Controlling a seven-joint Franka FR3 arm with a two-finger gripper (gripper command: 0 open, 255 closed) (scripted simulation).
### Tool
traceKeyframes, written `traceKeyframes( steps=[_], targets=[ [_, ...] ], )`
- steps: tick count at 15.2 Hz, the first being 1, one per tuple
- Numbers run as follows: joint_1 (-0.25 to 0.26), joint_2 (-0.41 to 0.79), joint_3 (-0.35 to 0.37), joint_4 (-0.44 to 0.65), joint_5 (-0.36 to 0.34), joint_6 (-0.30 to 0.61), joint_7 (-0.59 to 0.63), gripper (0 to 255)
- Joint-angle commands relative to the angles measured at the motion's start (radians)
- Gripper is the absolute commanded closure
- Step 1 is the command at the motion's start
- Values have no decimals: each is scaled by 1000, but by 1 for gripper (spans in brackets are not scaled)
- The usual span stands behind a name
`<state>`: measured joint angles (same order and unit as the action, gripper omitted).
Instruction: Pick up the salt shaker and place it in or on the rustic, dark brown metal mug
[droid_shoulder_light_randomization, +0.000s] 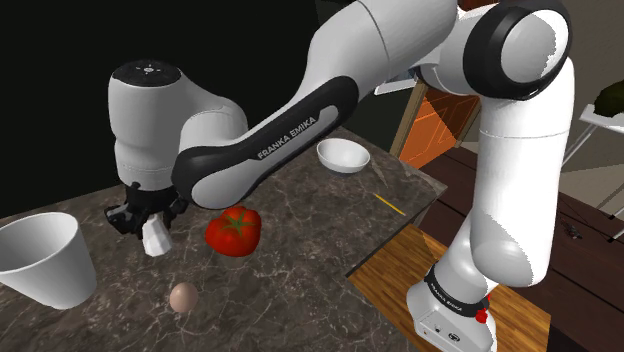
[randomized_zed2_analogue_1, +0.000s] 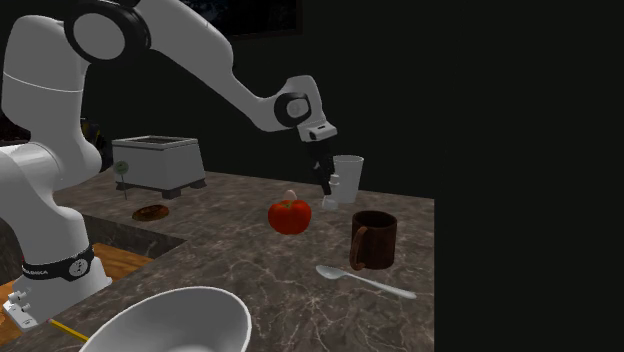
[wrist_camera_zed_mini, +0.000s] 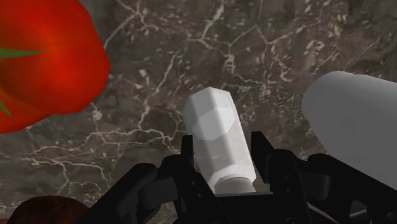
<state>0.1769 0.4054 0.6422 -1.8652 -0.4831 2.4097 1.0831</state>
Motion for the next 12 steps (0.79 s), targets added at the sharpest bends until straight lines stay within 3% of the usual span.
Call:
traceKeyframes(
  steps=[1,12],
  targets=[
    [-6,-13,9,10,16,-20,-13,255],
    [-34,-81,51,72,96,-133,-74,255]
  ],
)
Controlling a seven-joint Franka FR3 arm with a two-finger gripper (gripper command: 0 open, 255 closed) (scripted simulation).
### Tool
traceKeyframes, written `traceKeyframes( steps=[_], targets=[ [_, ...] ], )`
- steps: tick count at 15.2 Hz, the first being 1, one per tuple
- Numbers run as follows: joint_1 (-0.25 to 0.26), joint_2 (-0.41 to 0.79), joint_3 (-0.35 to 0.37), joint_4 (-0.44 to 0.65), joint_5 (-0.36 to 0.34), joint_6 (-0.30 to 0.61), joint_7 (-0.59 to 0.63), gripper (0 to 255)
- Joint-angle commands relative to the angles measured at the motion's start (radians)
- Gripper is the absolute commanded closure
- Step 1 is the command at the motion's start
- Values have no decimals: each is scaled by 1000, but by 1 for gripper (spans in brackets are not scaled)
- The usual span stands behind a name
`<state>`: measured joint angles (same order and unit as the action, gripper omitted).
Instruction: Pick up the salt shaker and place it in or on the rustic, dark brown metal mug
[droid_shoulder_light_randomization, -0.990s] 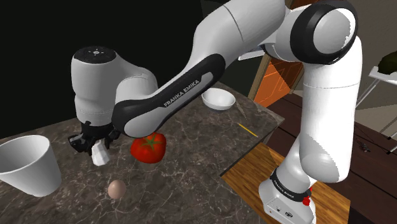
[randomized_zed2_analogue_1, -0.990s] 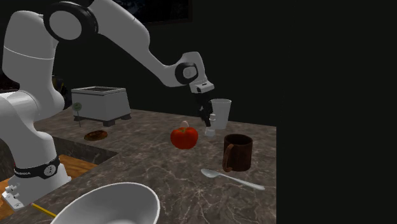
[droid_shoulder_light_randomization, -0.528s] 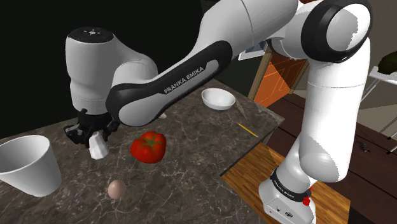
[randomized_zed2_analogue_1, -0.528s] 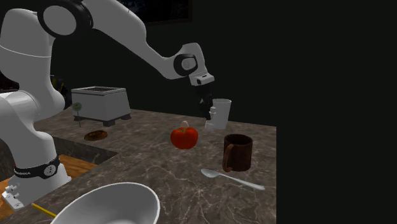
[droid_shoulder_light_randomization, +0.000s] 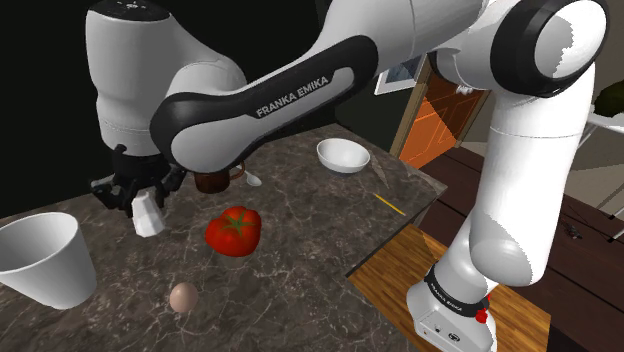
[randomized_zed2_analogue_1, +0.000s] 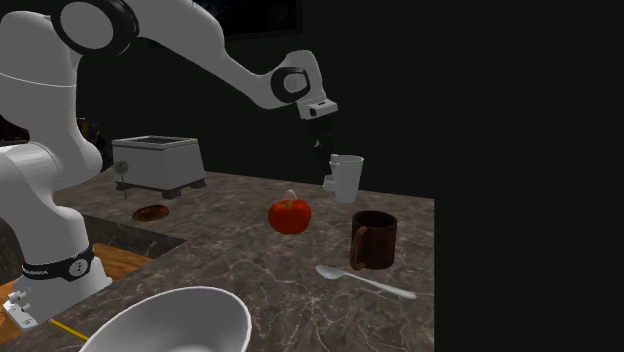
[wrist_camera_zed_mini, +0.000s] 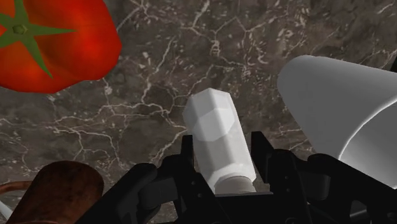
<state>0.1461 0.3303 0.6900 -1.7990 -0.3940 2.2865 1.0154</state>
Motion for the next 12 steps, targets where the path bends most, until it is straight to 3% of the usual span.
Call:
traceKeyframes(
  steps=[1,12],
  targets=[
    [-5,-11,6,13,13,-21,-11,255],
    [-15,-54,29,109,68,-146,-57,255]
  ],
)
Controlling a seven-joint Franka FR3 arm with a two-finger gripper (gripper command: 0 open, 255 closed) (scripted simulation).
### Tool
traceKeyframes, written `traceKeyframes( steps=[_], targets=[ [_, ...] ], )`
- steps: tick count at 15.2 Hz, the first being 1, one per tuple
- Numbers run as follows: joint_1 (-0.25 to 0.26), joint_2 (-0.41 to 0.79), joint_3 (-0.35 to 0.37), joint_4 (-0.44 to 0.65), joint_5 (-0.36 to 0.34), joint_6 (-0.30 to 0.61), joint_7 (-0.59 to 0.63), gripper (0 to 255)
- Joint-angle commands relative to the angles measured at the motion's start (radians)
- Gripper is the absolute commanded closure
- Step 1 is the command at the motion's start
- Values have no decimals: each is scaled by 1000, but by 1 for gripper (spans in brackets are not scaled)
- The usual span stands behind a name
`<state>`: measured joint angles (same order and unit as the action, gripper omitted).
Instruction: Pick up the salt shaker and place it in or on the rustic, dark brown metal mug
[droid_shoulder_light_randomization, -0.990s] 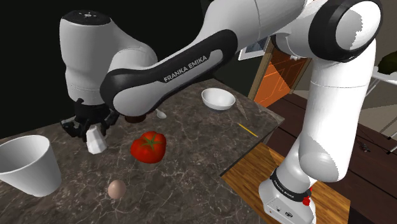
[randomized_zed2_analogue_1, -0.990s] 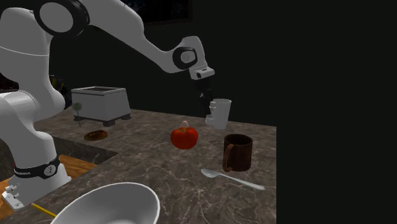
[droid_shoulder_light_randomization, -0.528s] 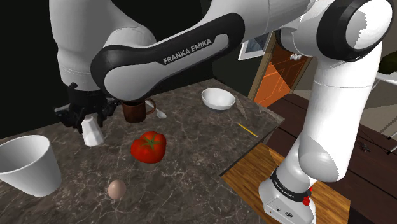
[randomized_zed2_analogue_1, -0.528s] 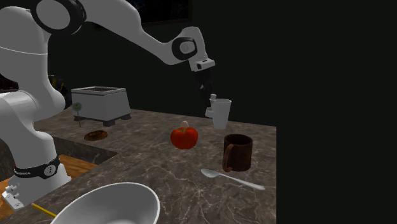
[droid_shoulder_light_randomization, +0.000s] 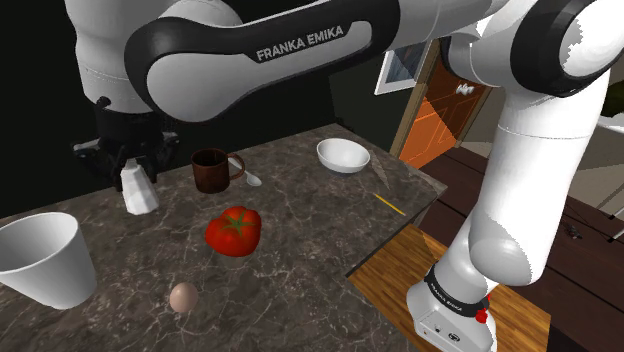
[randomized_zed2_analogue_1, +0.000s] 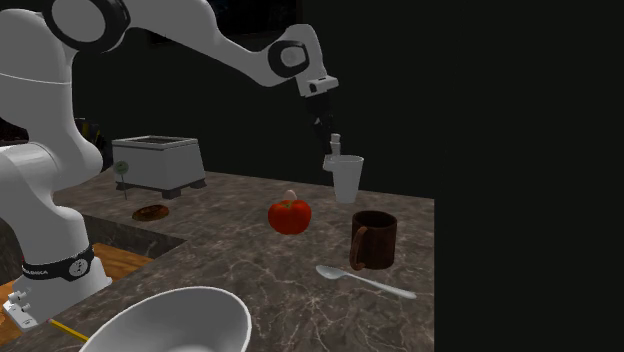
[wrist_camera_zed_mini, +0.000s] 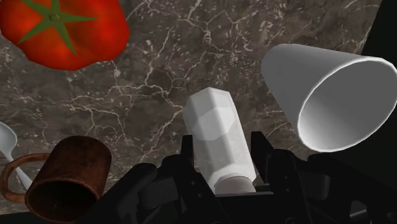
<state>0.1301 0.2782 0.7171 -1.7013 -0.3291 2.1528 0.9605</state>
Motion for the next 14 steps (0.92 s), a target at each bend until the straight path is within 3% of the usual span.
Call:
traceKeyframes(
  steps=[1,3,14],
  targets=[
    [1,-4,3,22,6,-25,-5,255],
    [1,-8,5,39,12,-44,-10,255],
    [-204,-75,-45,-14,143,-11,-303,255]
  ],
)
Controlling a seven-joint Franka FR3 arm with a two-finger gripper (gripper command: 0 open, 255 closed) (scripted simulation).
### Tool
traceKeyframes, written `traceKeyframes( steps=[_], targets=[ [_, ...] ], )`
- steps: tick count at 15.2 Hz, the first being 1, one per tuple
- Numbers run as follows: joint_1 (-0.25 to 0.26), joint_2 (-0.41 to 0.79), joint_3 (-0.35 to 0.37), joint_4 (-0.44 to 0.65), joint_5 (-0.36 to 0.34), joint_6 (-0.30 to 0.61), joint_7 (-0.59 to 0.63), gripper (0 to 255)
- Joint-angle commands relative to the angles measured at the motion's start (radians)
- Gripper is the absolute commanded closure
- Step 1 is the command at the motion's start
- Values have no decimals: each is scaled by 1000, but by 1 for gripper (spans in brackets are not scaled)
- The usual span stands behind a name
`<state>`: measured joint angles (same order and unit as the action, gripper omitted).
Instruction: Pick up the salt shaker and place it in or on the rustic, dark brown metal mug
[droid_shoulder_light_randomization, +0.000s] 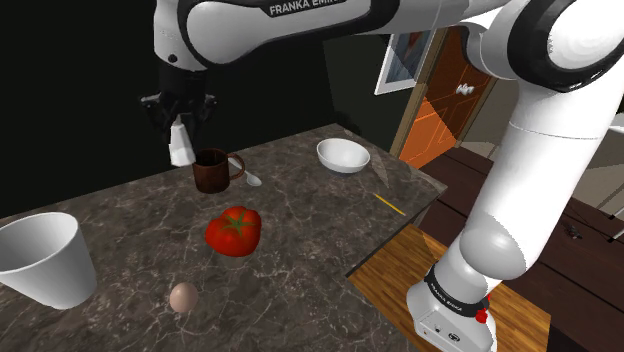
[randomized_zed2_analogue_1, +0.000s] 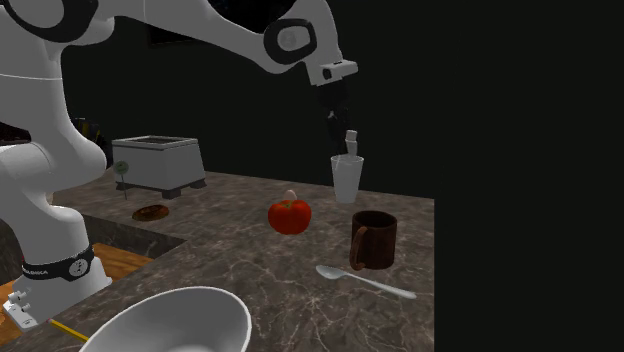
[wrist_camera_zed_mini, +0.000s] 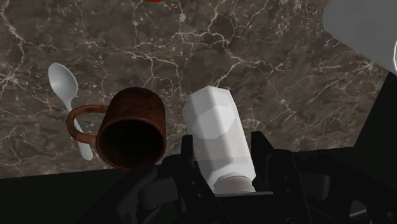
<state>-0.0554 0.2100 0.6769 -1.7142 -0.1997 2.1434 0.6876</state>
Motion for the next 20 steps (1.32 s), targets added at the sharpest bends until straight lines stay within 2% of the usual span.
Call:
traceKeyframes(
  steps=[1,10,20],
  targets=[
    [-34,-7,-11,1,22,-2,-55,255],
    [-150,46,-70,89,60,-35,-260,255],
    [-150,71,-80,-16,37,90,-246,255]
  ],
)
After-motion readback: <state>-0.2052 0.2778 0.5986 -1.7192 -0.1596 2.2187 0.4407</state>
